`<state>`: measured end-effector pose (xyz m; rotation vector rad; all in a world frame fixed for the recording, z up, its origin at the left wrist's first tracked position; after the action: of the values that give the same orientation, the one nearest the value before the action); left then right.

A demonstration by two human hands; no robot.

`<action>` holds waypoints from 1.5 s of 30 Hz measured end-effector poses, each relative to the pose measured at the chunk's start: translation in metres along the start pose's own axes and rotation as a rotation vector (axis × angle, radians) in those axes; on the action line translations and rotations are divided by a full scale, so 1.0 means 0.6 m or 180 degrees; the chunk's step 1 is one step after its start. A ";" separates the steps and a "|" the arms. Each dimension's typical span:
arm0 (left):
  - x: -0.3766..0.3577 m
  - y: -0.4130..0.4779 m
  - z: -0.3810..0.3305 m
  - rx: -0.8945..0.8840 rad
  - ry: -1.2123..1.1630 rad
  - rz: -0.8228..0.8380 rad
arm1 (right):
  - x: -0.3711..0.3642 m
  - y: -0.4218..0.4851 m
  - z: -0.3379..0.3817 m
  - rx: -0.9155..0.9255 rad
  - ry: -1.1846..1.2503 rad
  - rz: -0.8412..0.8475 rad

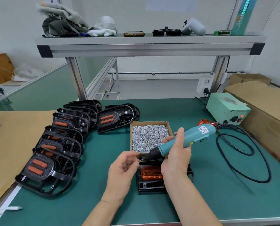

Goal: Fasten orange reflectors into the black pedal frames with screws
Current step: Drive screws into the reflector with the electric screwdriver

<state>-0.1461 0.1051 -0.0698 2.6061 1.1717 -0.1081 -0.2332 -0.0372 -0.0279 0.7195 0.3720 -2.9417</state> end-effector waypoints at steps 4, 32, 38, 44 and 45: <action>-0.007 -0.003 0.005 -0.0215 0.0370 0.0131 | 0.006 0.010 0.006 -0.0076 0.0041 -0.0060; 0.000 0.001 0.016 -0.0041 0.0556 -0.0053 | 0.011 0.008 0.021 0.0255 -0.0075 -0.0037; 0.004 -0.003 0.005 0.0008 0.0697 -0.0232 | 0.017 0.006 0.032 0.0369 -0.0035 -0.0007; 0.007 -0.003 -0.017 0.0097 0.1460 0.0528 | 0.012 -0.005 0.038 0.0645 -0.0114 0.0157; 0.007 -0.005 -0.019 0.0091 0.1645 0.0759 | 0.011 -0.007 0.040 0.0695 -0.0089 0.0185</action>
<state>-0.1457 0.1133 -0.0602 2.8644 0.9864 0.6346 -0.2504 -0.0396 -0.0098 0.6981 0.0264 -2.9625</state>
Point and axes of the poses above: each hand's wrist, its own y-axis towards the middle knuckle, its own x-axis out of the back of the hand, z = x × y, the point moved 3 cm from there along y, towards the middle knuckle, and after that the axes turned 7 degrees about -y, right-handed, at the moved point
